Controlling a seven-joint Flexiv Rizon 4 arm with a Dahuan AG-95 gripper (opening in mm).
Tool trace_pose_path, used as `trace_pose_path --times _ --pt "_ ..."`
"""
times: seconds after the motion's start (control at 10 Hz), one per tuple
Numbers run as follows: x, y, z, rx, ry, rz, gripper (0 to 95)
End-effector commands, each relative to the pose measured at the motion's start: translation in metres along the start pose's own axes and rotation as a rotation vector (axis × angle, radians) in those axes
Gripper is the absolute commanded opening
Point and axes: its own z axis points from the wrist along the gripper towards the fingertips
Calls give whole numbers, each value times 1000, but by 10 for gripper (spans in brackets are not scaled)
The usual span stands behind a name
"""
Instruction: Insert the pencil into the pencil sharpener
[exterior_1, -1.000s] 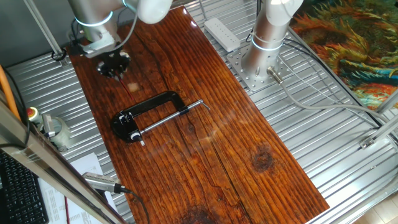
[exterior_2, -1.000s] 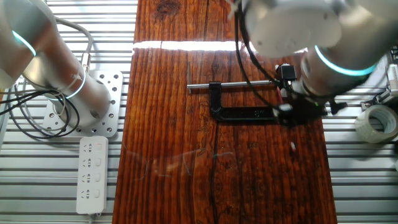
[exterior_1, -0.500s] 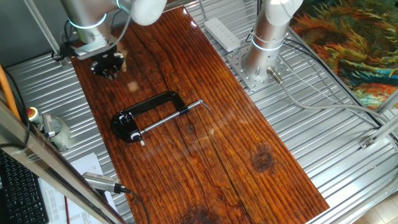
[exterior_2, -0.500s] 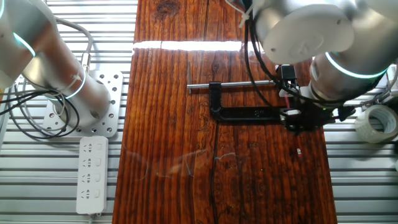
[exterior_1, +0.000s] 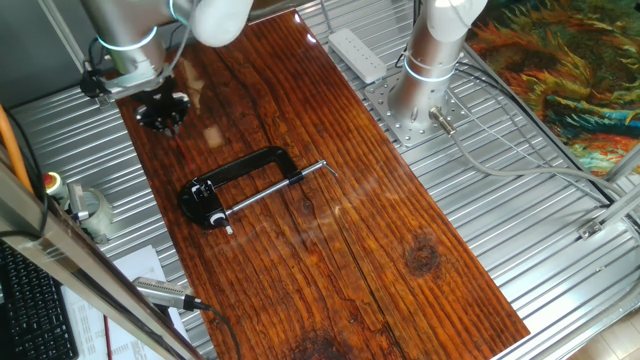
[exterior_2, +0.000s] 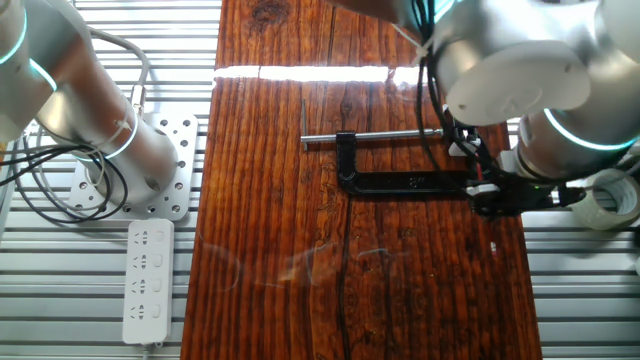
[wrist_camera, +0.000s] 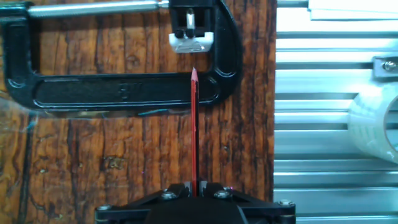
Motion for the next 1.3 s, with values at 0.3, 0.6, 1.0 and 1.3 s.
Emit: trace_pose_path --times 0.3,0.6,1.0,1.3 --pt "0 2 -1 -17 -36 -16 0" --pt "0 -3 1 -18 -60 -26 0" --pt "5 -14 15 -16 -40 -15 0" --pt "8 -15 24 -14 -36 6 0"
